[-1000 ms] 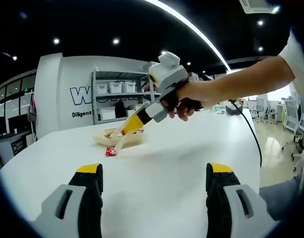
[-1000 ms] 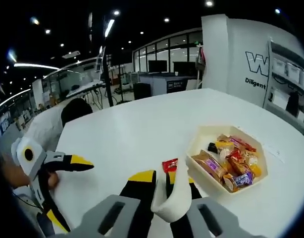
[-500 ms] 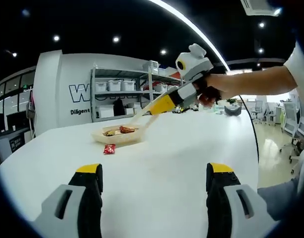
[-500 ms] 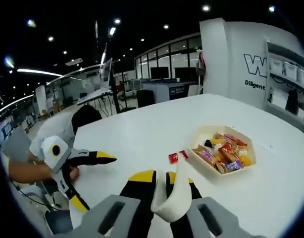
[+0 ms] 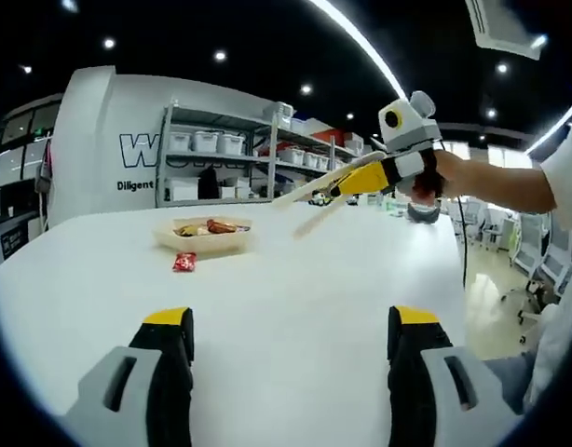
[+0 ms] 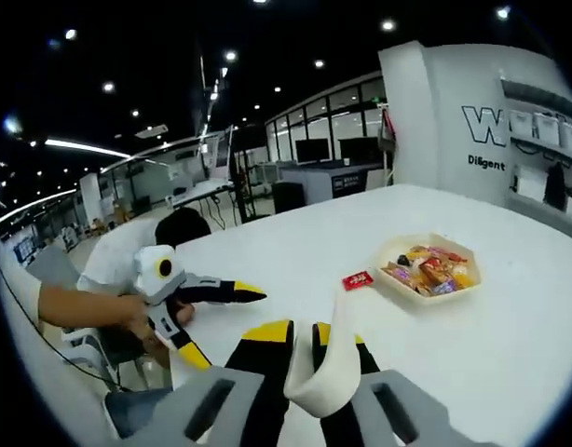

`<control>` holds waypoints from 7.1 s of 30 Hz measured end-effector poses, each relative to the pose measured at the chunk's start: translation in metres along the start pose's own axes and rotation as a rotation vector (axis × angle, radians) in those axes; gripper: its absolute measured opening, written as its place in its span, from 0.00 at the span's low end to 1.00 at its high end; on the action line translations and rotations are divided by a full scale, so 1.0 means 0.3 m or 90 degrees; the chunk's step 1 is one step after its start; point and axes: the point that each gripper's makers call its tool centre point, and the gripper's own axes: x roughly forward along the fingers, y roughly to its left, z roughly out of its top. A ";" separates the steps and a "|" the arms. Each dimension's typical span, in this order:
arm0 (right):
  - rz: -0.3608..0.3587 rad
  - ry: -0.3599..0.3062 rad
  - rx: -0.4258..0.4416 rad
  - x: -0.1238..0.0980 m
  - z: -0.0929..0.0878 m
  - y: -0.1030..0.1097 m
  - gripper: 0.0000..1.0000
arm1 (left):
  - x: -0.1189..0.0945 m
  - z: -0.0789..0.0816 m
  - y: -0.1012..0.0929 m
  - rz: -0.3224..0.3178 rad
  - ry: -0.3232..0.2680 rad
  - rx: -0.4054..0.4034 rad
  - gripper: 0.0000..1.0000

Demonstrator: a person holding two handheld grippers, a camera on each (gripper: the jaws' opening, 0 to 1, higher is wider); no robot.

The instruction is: Place the target food into the container with the food tongs after gripping and lifting it, then release it inside without dropping or visibly crushing the food.

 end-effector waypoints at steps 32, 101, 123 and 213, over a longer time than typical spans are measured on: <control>0.114 -0.024 0.139 -0.073 -0.126 0.136 0.03 | 0.113 0.138 -0.293 -0.282 0.013 0.131 0.17; 0.239 -0.170 0.119 -0.100 -0.003 0.239 0.20 | 0.013 0.226 -0.409 -0.408 -0.026 -0.005 0.07; 0.262 -0.184 0.099 -0.088 0.021 0.273 0.28 | -0.035 0.266 -0.433 -0.447 -0.082 -0.010 0.02; -0.172 0.023 0.062 0.384 -0.013 -0.395 0.23 | -0.068 0.058 0.163 0.025 -0.062 -0.019 0.88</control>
